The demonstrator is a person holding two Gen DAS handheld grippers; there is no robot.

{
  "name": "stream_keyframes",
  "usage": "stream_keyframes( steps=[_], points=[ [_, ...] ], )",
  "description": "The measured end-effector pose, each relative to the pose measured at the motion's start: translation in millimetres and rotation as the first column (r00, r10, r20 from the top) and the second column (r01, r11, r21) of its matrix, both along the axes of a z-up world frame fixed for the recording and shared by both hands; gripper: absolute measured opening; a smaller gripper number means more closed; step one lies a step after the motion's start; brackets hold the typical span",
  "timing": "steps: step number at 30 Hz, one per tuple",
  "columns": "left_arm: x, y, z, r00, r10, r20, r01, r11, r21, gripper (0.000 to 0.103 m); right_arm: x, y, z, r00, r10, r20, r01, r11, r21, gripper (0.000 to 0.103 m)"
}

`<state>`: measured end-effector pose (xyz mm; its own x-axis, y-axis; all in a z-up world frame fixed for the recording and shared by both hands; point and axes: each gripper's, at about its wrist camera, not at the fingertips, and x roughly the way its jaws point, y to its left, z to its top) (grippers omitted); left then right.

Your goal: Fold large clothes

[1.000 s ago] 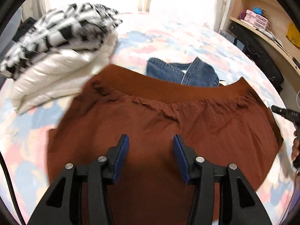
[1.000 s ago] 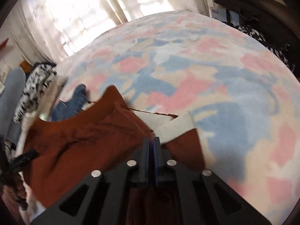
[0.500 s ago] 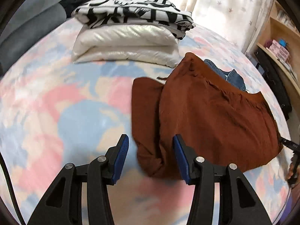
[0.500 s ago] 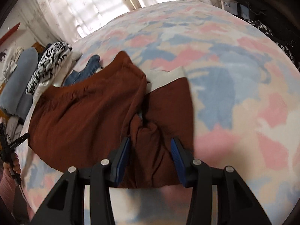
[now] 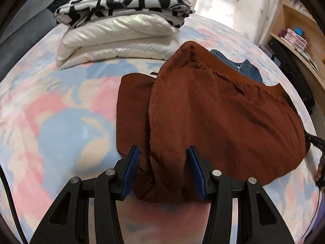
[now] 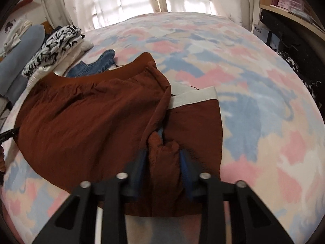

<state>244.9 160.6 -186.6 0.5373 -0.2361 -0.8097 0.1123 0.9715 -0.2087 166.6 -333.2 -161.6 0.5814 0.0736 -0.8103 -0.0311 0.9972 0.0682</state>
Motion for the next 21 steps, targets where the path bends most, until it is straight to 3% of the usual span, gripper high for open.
stream_keyframes(
  steps=[3, 6, 9, 13, 17, 21],
  points=[
    [2, 1, 2, 1.000, 0.004, 0.013, -0.004, 1.000, -0.012, 0.027, -10, -15, 8, 0.995, -0.083, 0.061, 0.080, 0.996, 0.049, 0.015],
    [2, -1, 1, 1.000, -0.007, 0.013, 0.007, 1.000, -0.006, 0.025, -12, -45, -14, 0.985, -0.174, -0.013, 0.172, 0.962, 0.211, 0.015],
    [3, 2, 0, 1.000, -0.004, 0.005, 0.004, 1.000, -0.028, 0.026, -11, -57, -21, 0.976, -0.212, -0.047, 0.216, 0.926, 0.311, 0.017],
    [3, 7, 0, 1.000, 0.001, -0.004, -0.002, 0.999, -0.054, 0.029, -15, -52, -6, 0.978, -0.205, -0.029, 0.205, 0.940, 0.272, 0.032],
    [2, 6, -1, 1.000, 0.001, 0.000, -0.001, 0.999, -0.052, 0.029, -18, -46, 15, 0.983, -0.178, 0.045, 0.157, 0.943, 0.293, 0.033],
    [2, 7, -2, 1.000, 0.003, 0.000, -0.003, 0.998, -0.067, 0.028, 3, -33, 14, 0.988, -0.148, 0.033, 0.136, 0.959, 0.247, 0.033]
  ],
)
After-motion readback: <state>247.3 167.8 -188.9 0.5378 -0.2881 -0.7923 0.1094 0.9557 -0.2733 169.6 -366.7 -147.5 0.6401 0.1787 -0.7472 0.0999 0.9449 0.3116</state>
